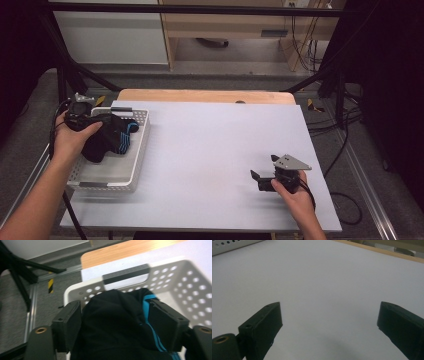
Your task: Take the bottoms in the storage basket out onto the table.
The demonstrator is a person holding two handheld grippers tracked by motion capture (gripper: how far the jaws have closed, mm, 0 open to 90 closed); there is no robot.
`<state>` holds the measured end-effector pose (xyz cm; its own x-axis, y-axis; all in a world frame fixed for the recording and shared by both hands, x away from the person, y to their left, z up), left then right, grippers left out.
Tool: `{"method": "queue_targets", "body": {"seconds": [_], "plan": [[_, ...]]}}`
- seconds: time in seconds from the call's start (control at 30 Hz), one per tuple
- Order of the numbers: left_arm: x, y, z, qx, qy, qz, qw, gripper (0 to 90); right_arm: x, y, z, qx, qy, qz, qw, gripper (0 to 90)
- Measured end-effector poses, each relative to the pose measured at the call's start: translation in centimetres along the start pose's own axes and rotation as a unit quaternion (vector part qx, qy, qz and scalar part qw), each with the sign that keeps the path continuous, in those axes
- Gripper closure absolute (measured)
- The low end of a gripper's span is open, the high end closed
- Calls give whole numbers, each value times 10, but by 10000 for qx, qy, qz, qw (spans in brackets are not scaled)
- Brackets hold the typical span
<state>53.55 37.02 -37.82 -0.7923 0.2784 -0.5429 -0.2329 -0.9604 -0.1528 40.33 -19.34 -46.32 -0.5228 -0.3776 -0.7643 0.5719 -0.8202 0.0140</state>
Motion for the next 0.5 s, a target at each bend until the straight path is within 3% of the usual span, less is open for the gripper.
{"method": "queue_targets", "body": {"seconds": [0.17, 0.2, 0.27, 0.4, 0.5], "plan": [[7, -1, -6, -39, -255, -80, 9996, 624, 1, -1, 0, -25, -14, -3, 10000, 63], [8, 0, -7, -64, -296, -120, 9995, 624, 1, -1, 0, -25, -14, -3, 10000, 63], [10, 2, -8, -68, -394, -140, 9991, 718, 0, -1, 0, -29, -12, -2, 10000, 64], [12, 12, -7, 259, -441, -145, 9986, 859, 0, -1, 0, -43, -6, -7, 10000, 64], [15, 22, -6, 477, -375, -127, 9981, 885, 0, -1, 0, -48, 8, 4, 10000, 65]]}}
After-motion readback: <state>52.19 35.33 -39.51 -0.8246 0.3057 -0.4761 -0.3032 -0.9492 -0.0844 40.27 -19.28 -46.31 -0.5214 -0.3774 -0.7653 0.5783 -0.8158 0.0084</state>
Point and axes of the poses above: each handheld gripper's, and its own axes: z roughly backward along the jaws, x roughly out of its underside, y roughly to its right, the point moved 6 cm from there along -z, roughly forward along the jaws, and after that the axes turned 13 degrees about -y, right-handed, at the moved point
